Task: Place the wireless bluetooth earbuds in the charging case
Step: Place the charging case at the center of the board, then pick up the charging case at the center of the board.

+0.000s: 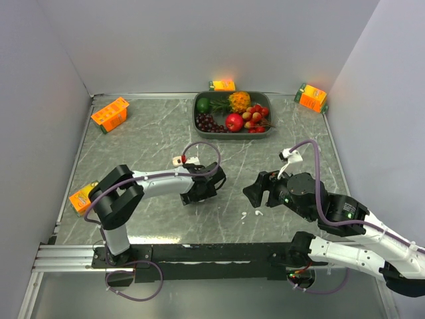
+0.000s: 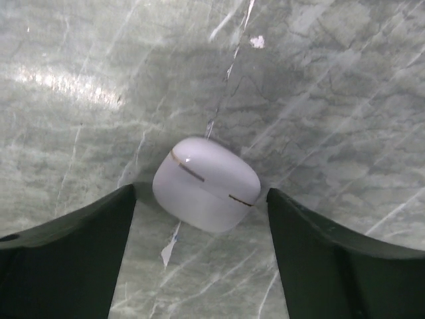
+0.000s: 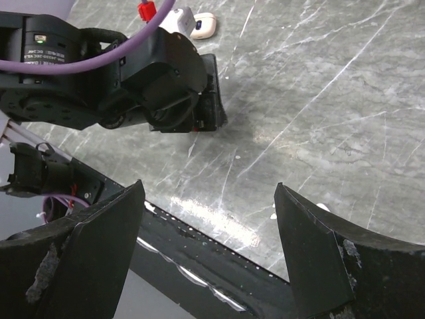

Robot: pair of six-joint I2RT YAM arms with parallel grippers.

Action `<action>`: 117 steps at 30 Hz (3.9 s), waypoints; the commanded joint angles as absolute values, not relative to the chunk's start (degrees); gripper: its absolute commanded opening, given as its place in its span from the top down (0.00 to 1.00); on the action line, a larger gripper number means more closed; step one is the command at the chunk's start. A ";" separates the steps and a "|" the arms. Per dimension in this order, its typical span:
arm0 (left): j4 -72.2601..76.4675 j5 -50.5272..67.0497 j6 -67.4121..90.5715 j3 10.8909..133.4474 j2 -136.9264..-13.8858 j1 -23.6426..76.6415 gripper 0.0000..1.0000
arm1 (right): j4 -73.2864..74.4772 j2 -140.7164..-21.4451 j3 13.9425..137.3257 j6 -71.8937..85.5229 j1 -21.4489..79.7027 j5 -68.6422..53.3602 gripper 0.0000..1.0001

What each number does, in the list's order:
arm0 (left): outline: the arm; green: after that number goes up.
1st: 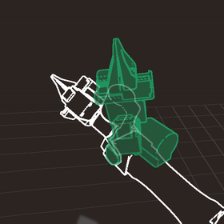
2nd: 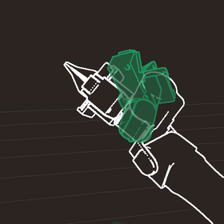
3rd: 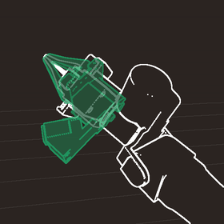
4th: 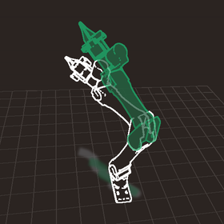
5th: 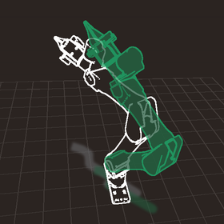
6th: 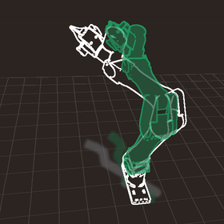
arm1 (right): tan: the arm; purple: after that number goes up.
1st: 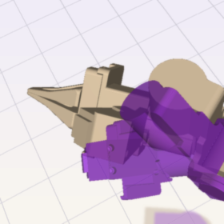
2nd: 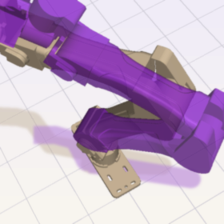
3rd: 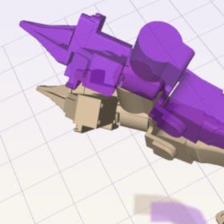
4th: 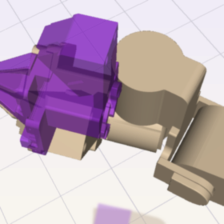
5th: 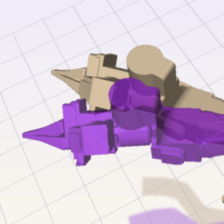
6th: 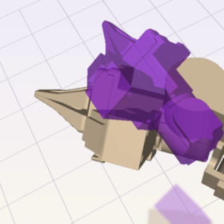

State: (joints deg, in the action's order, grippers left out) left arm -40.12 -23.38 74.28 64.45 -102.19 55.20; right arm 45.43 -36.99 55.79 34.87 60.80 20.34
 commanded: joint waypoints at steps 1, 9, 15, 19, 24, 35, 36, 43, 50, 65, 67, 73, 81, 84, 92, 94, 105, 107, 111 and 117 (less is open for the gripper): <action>-41.22 -22.50 71.02 64.50 -98.35 55.20 0.09 | 44.91 -36.21 55.72 34.63 60.56 21.53 0.13; -43.68 -24.44 59.98 67.59 -94.66 57.74 0.00 | 44.56 -35.68 55.11 34.89 60.64 21.18 0.13; -30.17 -16.36 42.47 55.32 -88.17 59.24 0.03 | 44.73 -34.54 54.84 34.72 60.64 20.74 0.14; -26.45 -13.54 36.75 50.10 -82.54 57.14 0.04 | 45.61 -34.45 55.11 34.54 60.65 21.36 0.14; -27.42 -12.48 33.05 49.48 -81.56 52.30 0.04 | 44.74 -35.42 55.11 34.28 60.64 21.01 0.14; -26.54 -10.72 35.32 55.11 -88.59 52.03 0.04 | 43.95 -38.14 56.07 33.58 60.64 20.56 0.14; -26.54 -10.64 35.59 55.19 -88.94 52.03 0.04 | 43.86 -38.32 56.16 33.57 60.73 20.48 0.14; -26.98 -12.22 37.18 55.46 -91.14 52.03 0.01 | 43.42 -39.11 56.07 33.22 60.56 20.30 0.14; -26.98 -13.71 38.32 56.95 -93.25 52.82 0.04 | 43.24 -38.58 55.63 33.31 60.64 20.30 0.14; -29.35 -16.61 38.15 59.06 -97.65 54.49 0.27 | 44.56 -36.83 55.28 33.57 60.56 21.27 0.14; -29.97 -17.05 37.88 59.24 -98.26 54.41 0.28 | 44.47 -36.91 55.28 33.66 60.64 21.18 0.14; -29.45 -16.09 37.53 58.01 -98.97 54.49 0.47 | 44.56 -36.74 55.20 33.66 60.64 21.36 0.14; -24.53 -15.38 36.74 53.44 -89.15 55.46 0.90 | 45.44 -36.39 56.69 33.49 60.56 21.71 0.14; -20.75 -15.56 34.90 50.72 -80.55 56.69 0.99 | 45.53 -36.47 57.74 33.31 60.64 22.06 0.14; 21.92 2.94 28.31 27.20 -51.18 58.01 0.91 | 39.40 -36.91 57.31 31.56 60.73 18.99 0.15; 37.80 5.27 24.53 14.32 -43.44 59.41 0.91 | 37.63 -37.52 56.43 31.29 60.73 16.00 0.17; 60.55 11.08 15.91 5.63 -42.09 62.67 0.99 | 35.86 -48.24 58.53 26.63 60.73 5.37 0.22; 63.19 10.72 15.91 5.63 -42.89 62.93 0.99 | 36.04 -50.53 58.36 26.46 60.82 4.66 0.25; 63.11 11.34 15.03 6.76 -44.47 63.63 0.99 | 33.40 -51.33 57.04 26.54 60.82 2.91 0.30; 59.33 10.63 13.71 7.82 -43.33 64.51 0.99 | 32.87 -52.73 59.76 25.93 60.82 2.02 0.35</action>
State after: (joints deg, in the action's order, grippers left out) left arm 57.56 9.67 15.59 4.97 -44.38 63.83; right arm 35.68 -52.38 56.25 27.16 60.75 3.38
